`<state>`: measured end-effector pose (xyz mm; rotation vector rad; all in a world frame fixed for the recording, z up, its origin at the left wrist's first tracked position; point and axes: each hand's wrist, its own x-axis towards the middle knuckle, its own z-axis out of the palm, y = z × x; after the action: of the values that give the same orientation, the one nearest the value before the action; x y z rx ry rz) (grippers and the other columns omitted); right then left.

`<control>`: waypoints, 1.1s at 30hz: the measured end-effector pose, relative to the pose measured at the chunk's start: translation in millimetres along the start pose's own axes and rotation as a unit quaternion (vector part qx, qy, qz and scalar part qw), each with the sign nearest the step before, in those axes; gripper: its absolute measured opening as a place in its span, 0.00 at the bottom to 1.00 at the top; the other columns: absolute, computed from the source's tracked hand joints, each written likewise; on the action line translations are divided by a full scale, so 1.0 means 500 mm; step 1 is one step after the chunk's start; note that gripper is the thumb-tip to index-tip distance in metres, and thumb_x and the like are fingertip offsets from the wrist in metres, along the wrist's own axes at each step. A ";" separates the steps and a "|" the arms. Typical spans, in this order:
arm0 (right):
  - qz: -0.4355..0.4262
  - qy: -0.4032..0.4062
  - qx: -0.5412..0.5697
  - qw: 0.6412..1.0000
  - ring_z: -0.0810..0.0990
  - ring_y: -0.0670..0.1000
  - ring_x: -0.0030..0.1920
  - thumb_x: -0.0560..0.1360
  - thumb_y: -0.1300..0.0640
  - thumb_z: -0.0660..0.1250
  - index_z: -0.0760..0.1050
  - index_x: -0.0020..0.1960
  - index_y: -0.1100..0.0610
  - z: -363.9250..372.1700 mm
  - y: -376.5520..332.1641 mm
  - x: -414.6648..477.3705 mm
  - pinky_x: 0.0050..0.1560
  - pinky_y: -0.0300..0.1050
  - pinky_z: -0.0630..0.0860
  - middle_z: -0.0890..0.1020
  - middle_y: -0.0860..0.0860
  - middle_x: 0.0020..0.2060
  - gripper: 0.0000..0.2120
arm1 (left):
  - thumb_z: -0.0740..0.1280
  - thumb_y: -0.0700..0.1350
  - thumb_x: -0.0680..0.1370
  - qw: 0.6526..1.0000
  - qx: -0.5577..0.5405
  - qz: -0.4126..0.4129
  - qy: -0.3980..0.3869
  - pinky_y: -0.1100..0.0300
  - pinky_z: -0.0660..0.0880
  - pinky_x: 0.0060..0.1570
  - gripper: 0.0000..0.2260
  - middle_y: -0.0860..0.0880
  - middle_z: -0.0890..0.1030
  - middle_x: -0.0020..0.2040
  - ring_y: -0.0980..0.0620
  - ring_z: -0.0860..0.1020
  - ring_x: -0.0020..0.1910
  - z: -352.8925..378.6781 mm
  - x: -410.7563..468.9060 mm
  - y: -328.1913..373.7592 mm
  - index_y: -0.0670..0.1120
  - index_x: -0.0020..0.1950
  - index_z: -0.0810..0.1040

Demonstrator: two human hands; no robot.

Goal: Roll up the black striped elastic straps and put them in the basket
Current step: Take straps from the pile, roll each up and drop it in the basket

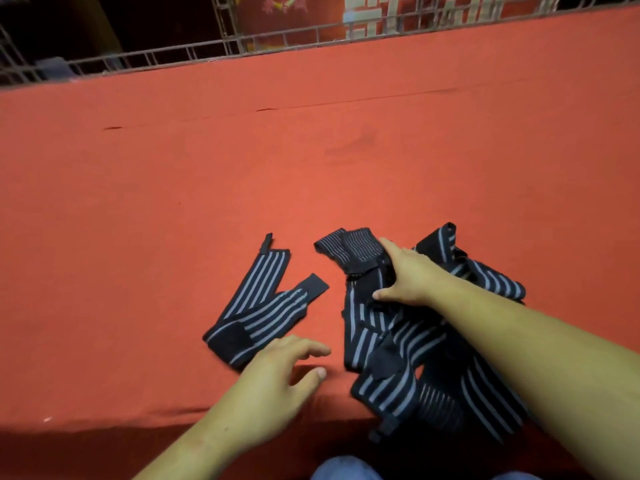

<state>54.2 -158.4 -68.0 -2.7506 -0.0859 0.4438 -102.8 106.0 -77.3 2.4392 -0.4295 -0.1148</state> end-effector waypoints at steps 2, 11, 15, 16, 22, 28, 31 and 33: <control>0.014 -0.009 -0.018 1.000 0.64 0.66 0.78 0.70 0.35 0.77 0.43 0.85 0.45 0.005 -0.009 0.015 0.76 0.61 0.66 0.69 0.57 0.78 0.58 | 0.70 0.51 0.80 1.000 0.001 -0.003 0.003 0.74 0.67 0.58 0.10 0.65 0.79 0.55 0.67 0.75 0.60 -0.006 -0.004 -0.012 0.59 0.62 0.81; 0.039 0.012 -0.006 0.999 0.71 0.62 0.72 0.70 0.26 0.65 0.72 0.73 0.45 -0.007 -0.050 0.101 0.73 0.59 0.69 0.76 0.56 0.70 0.37 | 0.69 0.56 0.79 1.000 -0.003 -0.019 -0.002 0.73 0.68 0.59 0.10 0.70 0.76 0.58 0.68 0.74 0.60 -0.020 -0.015 -0.047 0.61 0.61 0.80; 0.077 0.014 -0.054 0.995 0.71 0.62 0.73 0.74 0.30 0.68 0.66 0.75 0.53 0.017 -0.082 0.139 0.71 0.60 0.65 0.76 0.57 0.71 0.38 | 0.71 0.53 0.79 0.999 -0.016 -0.039 -0.004 0.76 0.66 0.55 0.09 0.73 0.73 0.59 0.70 0.72 0.58 -0.023 -0.038 -0.047 0.64 0.58 0.80; 0.092 0.007 -0.053 0.994 0.70 0.63 0.73 0.74 0.29 0.68 0.64 0.77 0.54 0.021 -0.090 0.147 0.72 0.60 0.64 0.75 0.58 0.72 0.42 | 0.70 0.56 0.78 0.999 -0.019 -0.038 -0.003 0.76 0.66 0.55 0.09 0.73 0.73 0.59 0.69 0.73 0.58 -0.023 -0.045 -0.049 0.66 0.57 0.79; 0.134 0.054 -0.070 0.987 0.70 0.62 0.73 0.70 0.29 0.73 0.65 0.78 0.59 0.045 -0.113 0.163 0.72 0.59 0.66 0.72 0.59 0.72 0.49 | 0.65 0.61 0.75 0.999 -0.032 -0.023 0.004 0.74 0.68 0.58 0.11 0.69 0.77 0.57 0.66 0.75 0.59 -0.032 -0.084 -0.068 0.68 0.57 0.78; 0.062 0.087 -0.113 0.988 0.79 0.60 0.62 0.77 0.45 0.70 0.76 0.54 0.53 0.050 -0.120 0.150 0.65 0.57 0.66 0.83 0.55 0.57 0.13 | 0.65 0.61 0.75 0.999 -0.042 -0.024 0.003 0.74 0.66 0.59 0.13 0.69 0.78 0.57 0.67 0.74 0.59 -0.034 -0.101 -0.079 0.66 0.59 0.80; 0.000 0.099 -0.149 0.984 0.81 0.59 0.60 0.78 0.46 0.68 0.75 0.50 0.50 0.046 -0.125 0.133 0.68 0.58 0.64 0.85 0.54 0.53 0.08 | 0.65 0.61 0.75 0.999 -0.039 -0.022 0.009 0.74 0.67 0.58 0.14 0.67 0.79 0.56 0.66 0.75 0.58 -0.031 -0.105 -0.075 0.64 0.59 0.81; -0.042 0.116 -0.126 0.984 0.82 0.59 0.61 0.78 0.47 0.66 0.80 0.52 0.50 0.031 -0.135 0.125 0.72 0.59 0.63 0.86 0.54 0.52 0.09 | 0.65 0.61 0.75 0.999 -0.042 -0.021 0.016 0.74 0.67 0.57 0.13 0.68 0.78 0.56 0.67 0.75 0.59 -0.033 -0.106 -0.071 0.63 0.59 0.81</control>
<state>108.2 -82.9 -76.3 -3.0113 -0.2115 0.0916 -139.5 159.6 -87.7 2.3646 -0.3531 -0.1101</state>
